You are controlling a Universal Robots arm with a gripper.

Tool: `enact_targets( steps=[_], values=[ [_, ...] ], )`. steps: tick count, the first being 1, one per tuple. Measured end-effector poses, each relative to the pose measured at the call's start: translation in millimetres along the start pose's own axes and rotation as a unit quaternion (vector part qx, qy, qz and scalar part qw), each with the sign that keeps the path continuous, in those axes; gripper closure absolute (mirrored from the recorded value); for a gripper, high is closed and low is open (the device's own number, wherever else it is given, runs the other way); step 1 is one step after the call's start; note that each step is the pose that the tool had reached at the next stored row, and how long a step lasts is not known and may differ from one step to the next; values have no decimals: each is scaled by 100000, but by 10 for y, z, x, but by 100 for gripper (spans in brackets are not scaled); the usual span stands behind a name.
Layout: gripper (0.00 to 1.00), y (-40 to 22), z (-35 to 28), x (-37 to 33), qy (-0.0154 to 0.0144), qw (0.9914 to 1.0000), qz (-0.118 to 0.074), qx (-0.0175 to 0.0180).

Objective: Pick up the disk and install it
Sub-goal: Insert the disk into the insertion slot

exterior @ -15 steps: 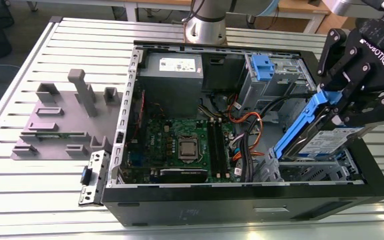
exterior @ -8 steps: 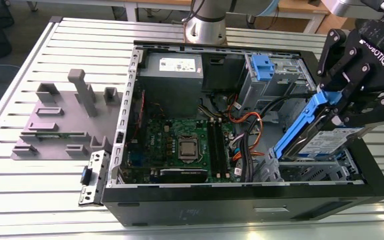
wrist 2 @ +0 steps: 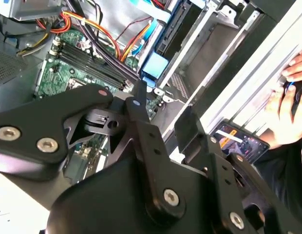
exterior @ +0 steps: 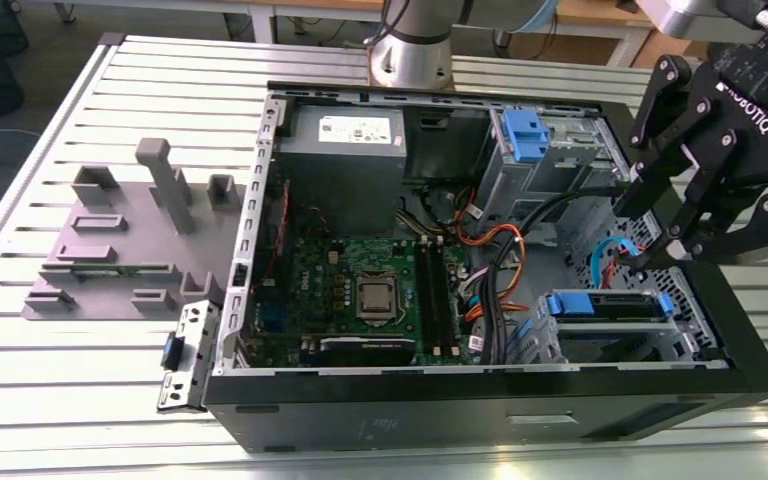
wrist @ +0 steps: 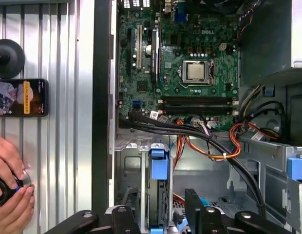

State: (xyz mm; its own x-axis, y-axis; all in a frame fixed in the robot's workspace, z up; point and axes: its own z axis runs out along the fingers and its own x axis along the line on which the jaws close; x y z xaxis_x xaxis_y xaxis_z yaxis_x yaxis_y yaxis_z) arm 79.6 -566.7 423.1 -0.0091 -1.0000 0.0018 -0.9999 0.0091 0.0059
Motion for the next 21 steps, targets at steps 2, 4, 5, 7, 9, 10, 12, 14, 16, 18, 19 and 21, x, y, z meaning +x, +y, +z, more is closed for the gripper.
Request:
enact_targets(
  steps=[2,4,5,7,9,10,12,14,16,18,19,21],
  values=[
    [50,0,34,-1,13,100000,-1,0],
    [50,-1,70,-1,14,100000,-2,-1],
    [50,-1,88,-1,20,100000,0,-2],
    [50,-1,124,-1,18,100000,0,-1],
    [50,-1,162,-1,11,100000,2,0],
    [50,-1,179,-1,17,100000,-1,5],
    [50,-1,215,-1,16,100000,-1,-2],
    [50,-1,253,-1,17,100000,1,-3],
    [50,-2,289,-1,14,100000,1,1],
    [50,-2,325,-1,13,100000,-1,2],
    [50,-2,343,-1,16,100000,1,0],
    [50,-2,380,-1,14,100000,1,-1]
  ],
)
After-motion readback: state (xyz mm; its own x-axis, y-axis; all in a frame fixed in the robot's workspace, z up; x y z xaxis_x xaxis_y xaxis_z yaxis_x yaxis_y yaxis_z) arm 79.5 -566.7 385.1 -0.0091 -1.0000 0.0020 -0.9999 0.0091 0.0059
